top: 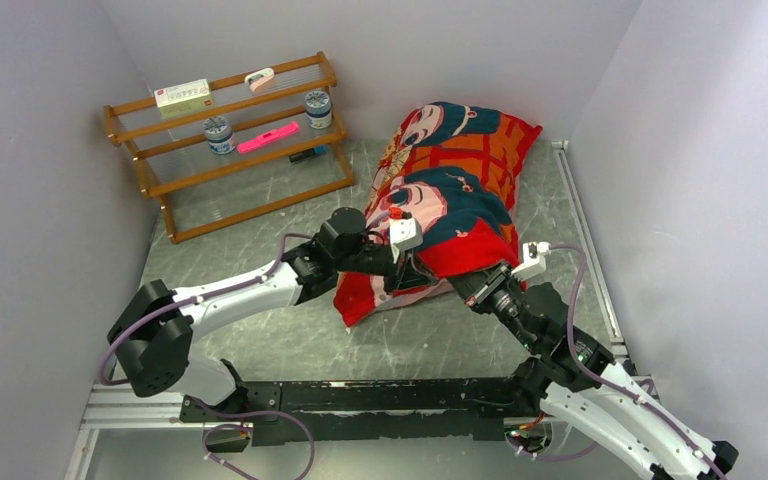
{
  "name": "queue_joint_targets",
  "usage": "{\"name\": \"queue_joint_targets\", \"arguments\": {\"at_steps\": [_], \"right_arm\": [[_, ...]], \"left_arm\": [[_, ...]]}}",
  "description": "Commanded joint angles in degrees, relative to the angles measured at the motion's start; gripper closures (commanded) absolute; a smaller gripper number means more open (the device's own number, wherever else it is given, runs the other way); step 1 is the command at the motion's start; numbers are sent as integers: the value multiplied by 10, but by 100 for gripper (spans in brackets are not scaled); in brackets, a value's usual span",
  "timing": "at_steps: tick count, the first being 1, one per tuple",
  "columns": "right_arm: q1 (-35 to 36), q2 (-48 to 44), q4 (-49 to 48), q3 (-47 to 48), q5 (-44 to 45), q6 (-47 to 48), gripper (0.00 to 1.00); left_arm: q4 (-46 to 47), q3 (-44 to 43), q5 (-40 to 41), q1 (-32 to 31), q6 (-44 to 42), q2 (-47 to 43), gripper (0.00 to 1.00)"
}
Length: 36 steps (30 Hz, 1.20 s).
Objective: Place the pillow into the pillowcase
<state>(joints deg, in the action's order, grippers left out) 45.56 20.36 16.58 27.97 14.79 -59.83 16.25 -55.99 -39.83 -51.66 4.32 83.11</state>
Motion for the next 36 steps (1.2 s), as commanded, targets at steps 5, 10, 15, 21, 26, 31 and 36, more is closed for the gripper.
{"name": "queue_joint_targets", "arguments": {"at_steps": [5, 10, 15, 21, 26, 31, 36], "right_arm": [[1, -25, -145, 12, -8, -41, 100], [1, -60, -148, -15, -15, -71, 100], [1, -66, -126, -10, -28, -68, 100], [1, -79, -142, -22, -39, -74, 100], [1, -78, -156, -29, -43, -81, 100], [1, -76, -163, -31, -41, -83, 100], [1, -73, -163, -30, -39, -84, 100]], "left_arm": [[-6, 33, 5, -2, -36, -61, 79], [-6, 39, 27, -3, -69, -76, 72], [8, 46, 15, -2, -76, -89, 69], [6, 45, 13, -3, -86, -95, 67], [18, 54, 2, -3, -96, -115, 60], [57, 103, 90, -39, -166, -171, 40], [41, 105, 214, -123, -254, -176, 30]]}}
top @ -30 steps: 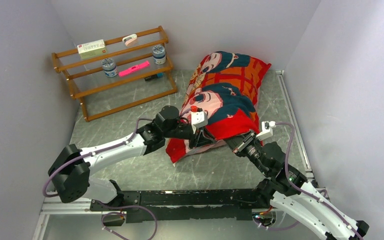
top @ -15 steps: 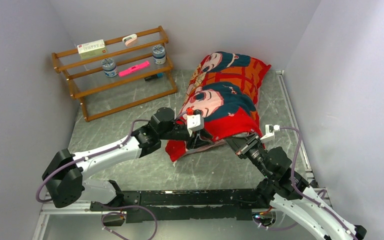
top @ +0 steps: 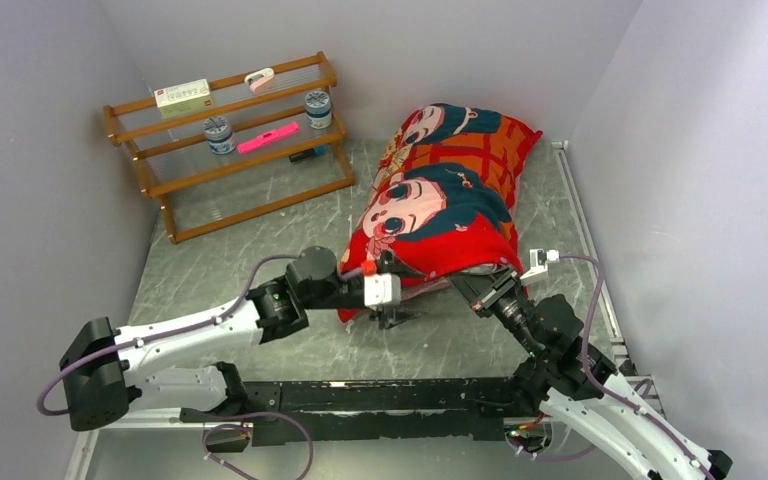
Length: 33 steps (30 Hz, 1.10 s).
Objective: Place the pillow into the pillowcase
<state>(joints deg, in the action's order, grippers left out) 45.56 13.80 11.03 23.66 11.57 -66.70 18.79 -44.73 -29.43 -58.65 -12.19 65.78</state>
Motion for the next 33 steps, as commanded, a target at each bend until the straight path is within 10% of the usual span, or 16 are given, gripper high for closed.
{"name": "queue_joint_targets", "arguments": {"at_steps": [1, 14, 33], "right_arm": [[1, -7, -108, 12, -7, -15, 100], [1, 6, -142, 12, -15, -24, 100], [1, 3, -152, 17, -25, -29, 100]], "left_arm": [[8, -12, 135, -70, -103, 3, 29], [247, 84, 464, -209, -200, 19, 19], [378, 77, 507, -215, -271, 114, 27]]}}
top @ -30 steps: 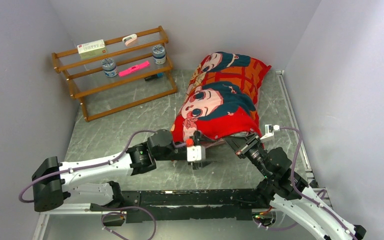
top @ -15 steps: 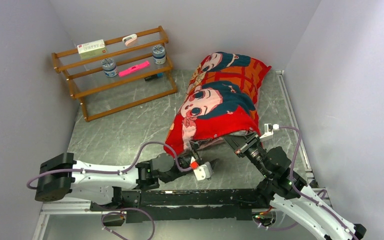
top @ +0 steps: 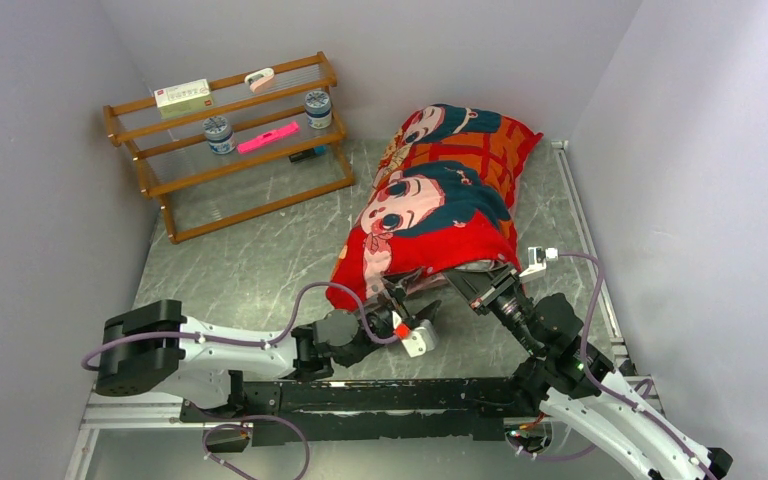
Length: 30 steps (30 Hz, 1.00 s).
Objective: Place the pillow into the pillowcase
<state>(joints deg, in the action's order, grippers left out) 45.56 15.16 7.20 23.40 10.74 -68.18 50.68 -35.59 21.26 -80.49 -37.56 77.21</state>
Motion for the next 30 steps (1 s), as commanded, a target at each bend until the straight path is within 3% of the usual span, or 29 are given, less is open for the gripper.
{"name": "queue_joint_targets", "arguments": {"at_steps": [1, 15, 23, 30], "right_arm": [[2, -12, -118, 17, -19, -15, 100], [1, -22, -123, 5, -22, -23, 100], [1, -23, -122, 6, -19, -22, 100], [1, -22, -129, 2, -20, -24, 100]], "left_arm": [[55, -17, -3, 6, -18, 0, 28], [72, -39, -40, 43, -55, 28, 26], [65, -39, -66, 56, -65, 27, 36], [57, -41, -83, 62, -70, 28, 51]]}}
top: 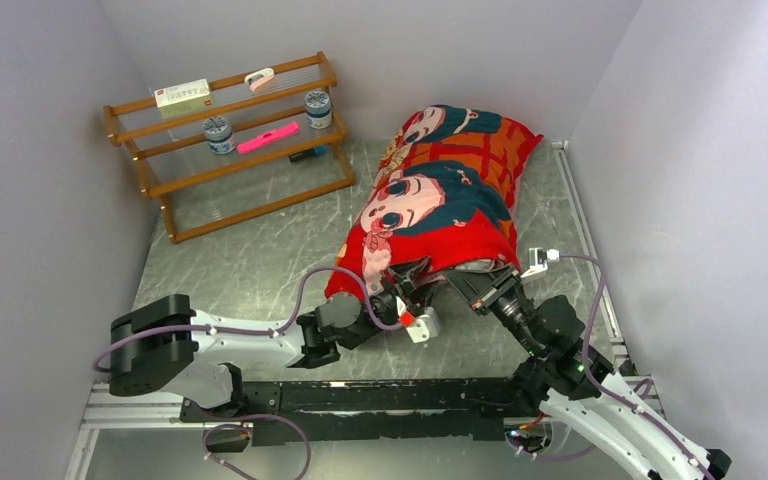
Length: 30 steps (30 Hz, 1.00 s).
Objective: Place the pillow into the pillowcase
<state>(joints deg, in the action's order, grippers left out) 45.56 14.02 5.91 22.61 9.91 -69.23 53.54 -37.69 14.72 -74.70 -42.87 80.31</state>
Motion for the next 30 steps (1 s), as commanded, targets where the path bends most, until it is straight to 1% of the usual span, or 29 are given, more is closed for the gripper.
{"name": "queue_joint_targets", "arguments": {"at_steps": [1, 13, 19, 23, 30], "right_arm": [[1, -11, -116, 9, -11, -14, 100], [1, -8, -126, 6, -12, -20, 100], [1, -5, -138, 3, -15, -22, 100], [1, -7, -144, 2, -14, -22, 100], [1, -11, -147, -1, -3, -13, 100]], "left_arm": [[27, -20, -20, 4, -18, -3, 52], [23, -20, -32, 15, -21, -4, 64], [9, -23, -44, 20, -22, -9, 69], [2, -23, -50, 23, -19, -13, 74], [-7, -25, -55, 30, -14, -17, 87]]}}
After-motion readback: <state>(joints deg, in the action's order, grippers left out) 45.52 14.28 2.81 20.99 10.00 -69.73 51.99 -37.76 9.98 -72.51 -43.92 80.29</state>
